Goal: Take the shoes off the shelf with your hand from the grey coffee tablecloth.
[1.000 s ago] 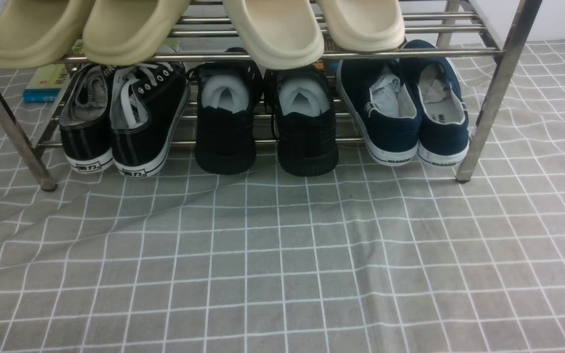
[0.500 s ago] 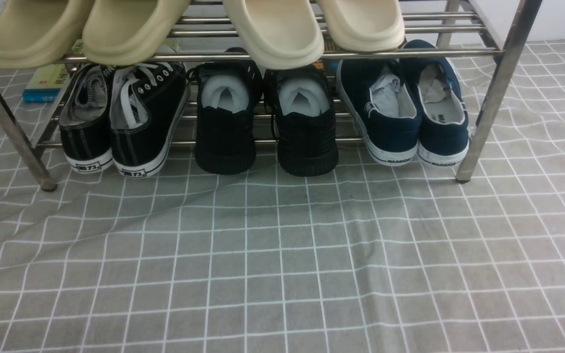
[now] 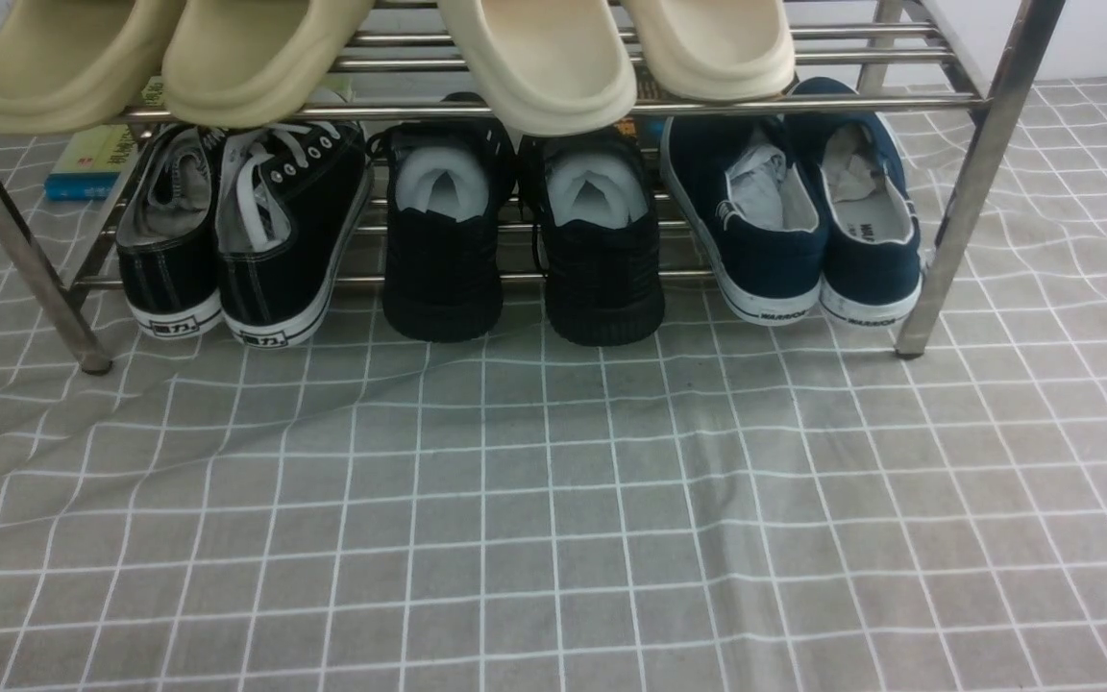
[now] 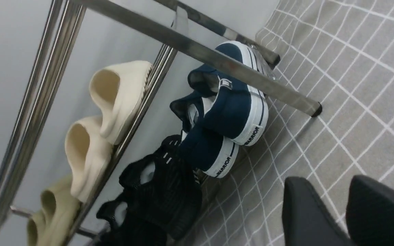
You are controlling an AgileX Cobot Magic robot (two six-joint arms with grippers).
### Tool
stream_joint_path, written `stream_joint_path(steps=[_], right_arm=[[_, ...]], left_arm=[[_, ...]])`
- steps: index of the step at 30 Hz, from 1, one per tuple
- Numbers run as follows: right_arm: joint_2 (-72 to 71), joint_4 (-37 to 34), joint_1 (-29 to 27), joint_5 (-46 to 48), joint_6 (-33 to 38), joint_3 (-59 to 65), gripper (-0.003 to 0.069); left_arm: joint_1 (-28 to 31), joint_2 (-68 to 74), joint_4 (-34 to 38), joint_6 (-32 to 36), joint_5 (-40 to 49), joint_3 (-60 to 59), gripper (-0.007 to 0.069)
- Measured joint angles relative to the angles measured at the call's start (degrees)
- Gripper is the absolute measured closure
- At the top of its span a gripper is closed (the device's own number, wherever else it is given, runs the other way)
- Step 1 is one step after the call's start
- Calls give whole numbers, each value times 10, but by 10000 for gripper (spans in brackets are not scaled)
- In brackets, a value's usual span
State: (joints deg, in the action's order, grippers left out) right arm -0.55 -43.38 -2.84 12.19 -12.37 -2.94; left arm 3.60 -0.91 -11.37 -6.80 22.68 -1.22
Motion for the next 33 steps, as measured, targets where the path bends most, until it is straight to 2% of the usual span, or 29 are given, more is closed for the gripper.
stream_joint_path(steps=[3, 4, 6, 7, 9, 12, 15, 19, 21, 23, 24, 26, 27, 29, 30, 31, 33], right_arm=[[32, 44, 0, 13, 96, -78, 568], [73, 74, 0, 29, 144, -138, 621], [110, 95, -1, 51, 170, -176, 650], [181, 130, 0, 102, 194, -227, 665], [250, 153, 0, 163, 202, -274, 665], [418, 202, 0, 306, 213, -365, 659], [546, 200, 3, 385, 241, -425, 652], [680, 156, 54, 396, 305, -490, 618], [710, 152, 76, 395, 311, -513, 603], [773, 160, 120, 394, 314, -574, 564], [773, 162, 120, 394, 314, -579, 564], [839, 192, 161, 394, 310, -647, 501], [843, 192, 164, 394, 310, -652, 496], [904, 224, 198, 394, 305, -723, 405], [904, 226, 198, 394, 304, -728, 405], [930, 243, 212, 393, 300, -760, 354], [955, 260, 225, 385, 298, -790, 299]], left_arm=[[0, 0, 0, 0, 0, 0, 383], [0, 0, 0, 0, 0, 0, 383], [0, 0, 0, 0, 0, 0, 383], [0, 0, 0, 0, 0, 0, 383], [0, 0, 0, 0, 0, 0, 383], [0, 0, 0, 0, 0, 0, 383], [0, 0, 0, 0, 0, 0, 383], [0, 0, 0, 0, 0, 0, 383], [0, 0, 0, 0, 0, 0, 383], [0, 0, 0, 0, 0, 0, 383], [0, 0, 0, 0, 0, 0, 383], [0, 0, 0, 0, 0, 0, 383], [0, 0, 0, 0, 0, 0, 383], [0, 0, 0, 0, 0, 0, 383], [0, 0, 0, 0, 0, 0, 383], [0, 0, 0, 0, 0, 0, 383], [0, 0, 0, 0, 0, 0, 383]])
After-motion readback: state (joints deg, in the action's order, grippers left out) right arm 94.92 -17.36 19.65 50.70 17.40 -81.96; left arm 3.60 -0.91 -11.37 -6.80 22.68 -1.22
